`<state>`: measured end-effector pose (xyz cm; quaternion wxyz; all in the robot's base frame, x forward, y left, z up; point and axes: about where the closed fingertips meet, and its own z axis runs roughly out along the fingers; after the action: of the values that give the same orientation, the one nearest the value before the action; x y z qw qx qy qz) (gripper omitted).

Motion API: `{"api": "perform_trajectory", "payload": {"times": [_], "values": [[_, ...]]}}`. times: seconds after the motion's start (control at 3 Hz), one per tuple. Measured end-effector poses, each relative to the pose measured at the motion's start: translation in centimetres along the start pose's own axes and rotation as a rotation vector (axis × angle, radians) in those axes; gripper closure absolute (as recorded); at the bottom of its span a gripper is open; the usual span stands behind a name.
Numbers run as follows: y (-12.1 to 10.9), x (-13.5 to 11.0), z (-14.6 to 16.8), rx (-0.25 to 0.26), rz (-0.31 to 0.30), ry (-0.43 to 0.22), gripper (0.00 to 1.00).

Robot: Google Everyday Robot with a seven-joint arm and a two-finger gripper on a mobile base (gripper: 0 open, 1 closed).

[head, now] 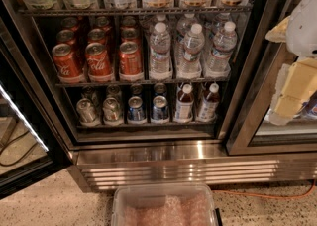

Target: Pick water bottle from middle shelf of fridge

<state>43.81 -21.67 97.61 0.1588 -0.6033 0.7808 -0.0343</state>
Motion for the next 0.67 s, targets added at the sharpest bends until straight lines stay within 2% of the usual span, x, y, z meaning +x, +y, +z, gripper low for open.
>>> {"api": "perform_trajectory", "payload": {"times": [0.33, 0.67], "values": [[0.00, 0.00, 0.00, 0.000, 0.000, 0.000, 0.00], [0.04, -0.45, -0.22, 0.030, -0.002, -0.057, 0.00]]}}
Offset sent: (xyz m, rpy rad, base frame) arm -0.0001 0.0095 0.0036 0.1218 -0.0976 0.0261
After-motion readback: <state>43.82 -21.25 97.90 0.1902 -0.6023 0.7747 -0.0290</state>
